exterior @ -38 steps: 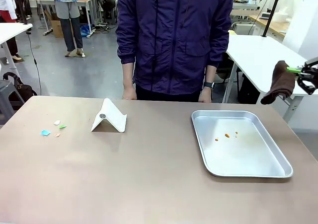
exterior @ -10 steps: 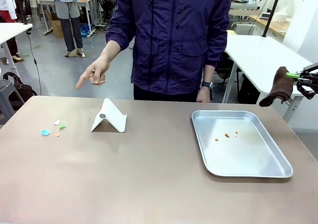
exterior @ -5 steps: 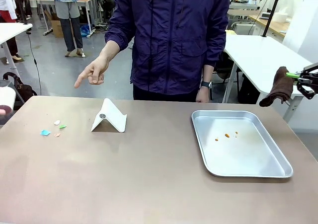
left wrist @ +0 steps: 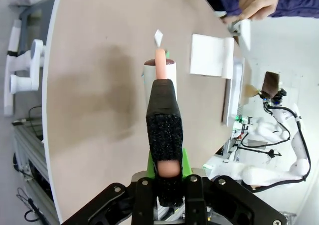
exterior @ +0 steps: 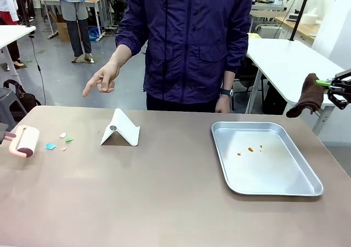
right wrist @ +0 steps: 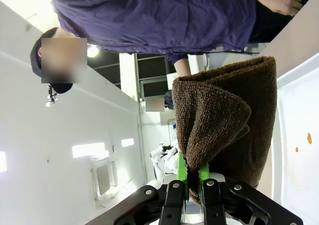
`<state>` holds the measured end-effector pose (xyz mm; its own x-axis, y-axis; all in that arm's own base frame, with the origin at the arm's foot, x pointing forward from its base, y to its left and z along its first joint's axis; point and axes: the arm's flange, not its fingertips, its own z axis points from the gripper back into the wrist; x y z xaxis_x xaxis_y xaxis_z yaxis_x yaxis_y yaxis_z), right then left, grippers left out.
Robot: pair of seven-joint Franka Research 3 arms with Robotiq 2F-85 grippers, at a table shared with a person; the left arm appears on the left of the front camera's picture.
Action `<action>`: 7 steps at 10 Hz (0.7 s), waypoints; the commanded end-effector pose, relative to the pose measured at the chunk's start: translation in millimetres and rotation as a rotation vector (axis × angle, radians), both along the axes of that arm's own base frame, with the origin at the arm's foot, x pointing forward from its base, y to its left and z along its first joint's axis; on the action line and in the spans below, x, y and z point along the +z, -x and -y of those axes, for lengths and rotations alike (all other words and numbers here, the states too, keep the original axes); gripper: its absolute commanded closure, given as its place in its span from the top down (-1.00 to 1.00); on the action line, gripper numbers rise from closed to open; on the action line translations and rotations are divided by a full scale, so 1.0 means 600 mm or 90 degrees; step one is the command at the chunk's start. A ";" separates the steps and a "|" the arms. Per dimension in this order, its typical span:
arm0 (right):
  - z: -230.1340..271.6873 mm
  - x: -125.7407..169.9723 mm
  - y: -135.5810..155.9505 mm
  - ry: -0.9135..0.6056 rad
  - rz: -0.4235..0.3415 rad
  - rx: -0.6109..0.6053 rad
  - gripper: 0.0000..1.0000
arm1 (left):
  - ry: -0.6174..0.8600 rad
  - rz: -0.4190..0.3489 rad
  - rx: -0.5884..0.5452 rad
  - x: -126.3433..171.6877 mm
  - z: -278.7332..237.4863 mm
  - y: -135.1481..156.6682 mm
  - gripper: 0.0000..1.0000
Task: Clean the surface of the table.
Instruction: If a person points to the right, clean the right side of the table with your right hand, and if they point to the left, clean the left side with your left hand.
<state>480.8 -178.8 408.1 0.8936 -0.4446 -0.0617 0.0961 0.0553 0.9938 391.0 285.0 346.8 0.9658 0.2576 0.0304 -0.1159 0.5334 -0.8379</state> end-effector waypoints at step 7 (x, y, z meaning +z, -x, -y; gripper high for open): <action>0.003 0.006 0.004 0.000 0.004 0.009 -0.80 | -0.057 -0.018 0.042 -0.012 0.045 -0.007 -0.61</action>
<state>480.8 -178.8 408.1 0.8936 -0.4446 -0.0617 0.0961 0.0552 0.9938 396.4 272.8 337.9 0.9526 0.3017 0.0382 -0.1552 0.5904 -0.7920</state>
